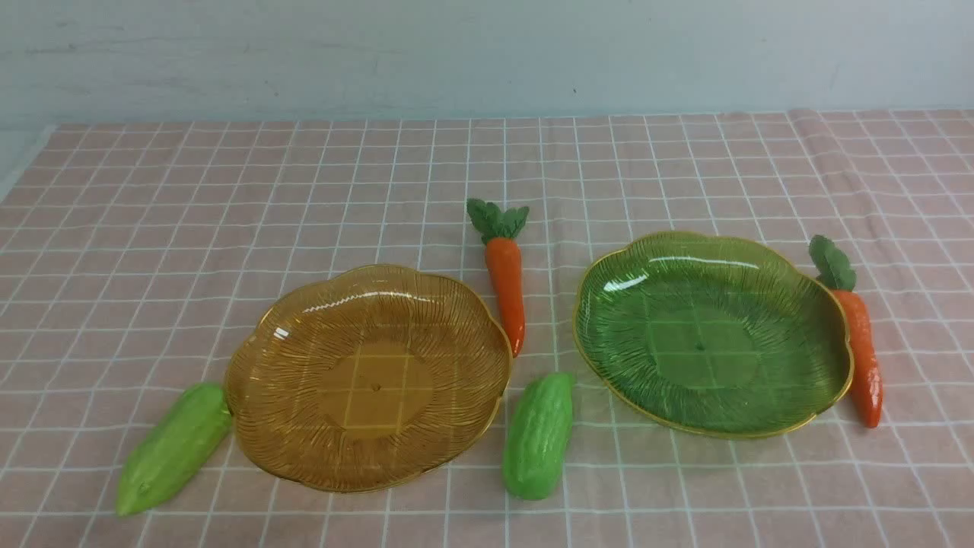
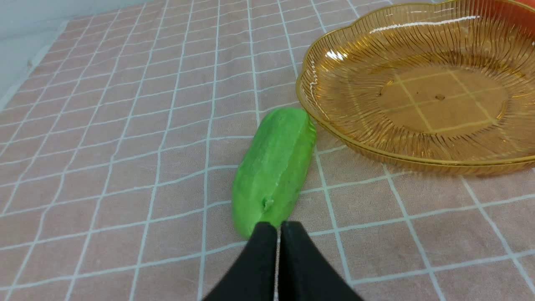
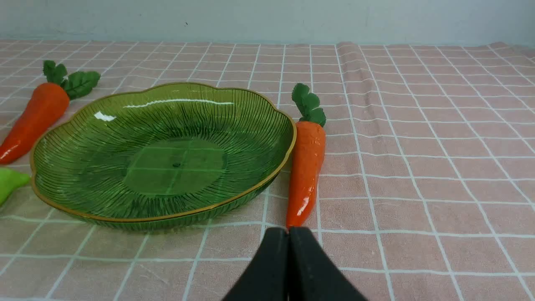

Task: Put different types of vegetables on the plate.
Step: 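Put the green cucumber next to the left plate into that plate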

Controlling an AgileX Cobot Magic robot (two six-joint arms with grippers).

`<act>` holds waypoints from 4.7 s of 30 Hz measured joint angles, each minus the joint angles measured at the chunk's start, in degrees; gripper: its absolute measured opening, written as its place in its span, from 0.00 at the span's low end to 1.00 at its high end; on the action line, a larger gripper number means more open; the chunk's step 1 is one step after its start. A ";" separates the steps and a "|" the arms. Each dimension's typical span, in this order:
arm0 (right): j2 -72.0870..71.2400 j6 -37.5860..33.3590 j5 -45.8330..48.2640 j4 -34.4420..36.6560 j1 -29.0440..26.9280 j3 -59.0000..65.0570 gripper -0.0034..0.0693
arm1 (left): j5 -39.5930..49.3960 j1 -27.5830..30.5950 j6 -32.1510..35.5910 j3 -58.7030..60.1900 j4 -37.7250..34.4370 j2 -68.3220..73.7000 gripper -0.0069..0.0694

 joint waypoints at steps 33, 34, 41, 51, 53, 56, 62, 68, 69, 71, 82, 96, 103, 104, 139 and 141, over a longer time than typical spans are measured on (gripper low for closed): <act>0.00 0.00 0.00 0.00 0.00 0.00 0.03 | -1.32 0.00 -1.61 0.07 -3.90 0.00 0.09; 0.00 0.00 0.00 0.00 0.00 0.00 0.03 | -2.15 0.00 -2.22 0.10 -5.39 0.00 0.09; 0.00 0.00 -0.06 0.00 0.00 0.00 0.03 | -11.77 0.00 -8.39 0.17 -27.32 0.00 0.09; 0.00 1.58 -7.36 9.12 0.00 0.04 0.03 | -29.98 0.00 -7.50 -1.36 -42.83 0.00 0.09; 0.00 3.48 -12.30 17.97 0.00 0.04 0.03 | -29.09 0.00 -4.70 -6.35 -41.50 0.00 0.09; 0.00 4.78 -16.38 32.43 0.00 0.04 0.03 | -18.67 0.00 3.48 -18.78 -36.53 2.49 0.09; 0.00 0.95 -20.87 41.73 0.00 0.04 0.03 | 13.73 0.00 6.69 -39.12 -24.88 23.10 0.09; 0.00 -0.40 -22.36 44.02 0.00 0.04 0.03 | 29.18 0.00 -4.23 -44.52 -8.00 44.69 0.09; 0.00 -0.41 -21.03 44.02 0.00 0.04 0.03 | 29.30 0.00 -6.06 -44.98 -5.87 49.13 0.09; 0.00 -0.47 -15.99 44.02 0.00 0.04 0.03 | 29.42 0.00 -7.63 -45.68 -4.26 55.41 0.09; 10.25 -4.81 11.25 36.68 0.06 -18.96 0.03 | 29.87 0.00 -7.29 -56.03 -5.84 80.20 0.09; 43.43 -4.11 44.57 10.08 0.07 -45.28 0.03 | 30.88 0.00 -1.91 -60.07 0.62 91.29 0.55; 43.43 -4.99 44.42 12.75 0.07 -45.34 0.03 | 28.35 0.00 -0.30 -60.31 4.62 98.79 0.88; 43.43 -5.24 44.42 12.91 0.07 -45.34 0.03 | 28.23 0.00 -0.60 -60.31 5.69 99.62 0.88; 43.43 -6.46 46.51 13.82 0.07 -45.39 0.03 | 32.23 -21.86 -20.74 -78.46 2.56 103.27 0.92; 43.43 -6.51 46.51 13.82 0.07 -45.39 0.03 | 33.24 -24.25 -19.22 -80.44 -0.18 103.27 0.93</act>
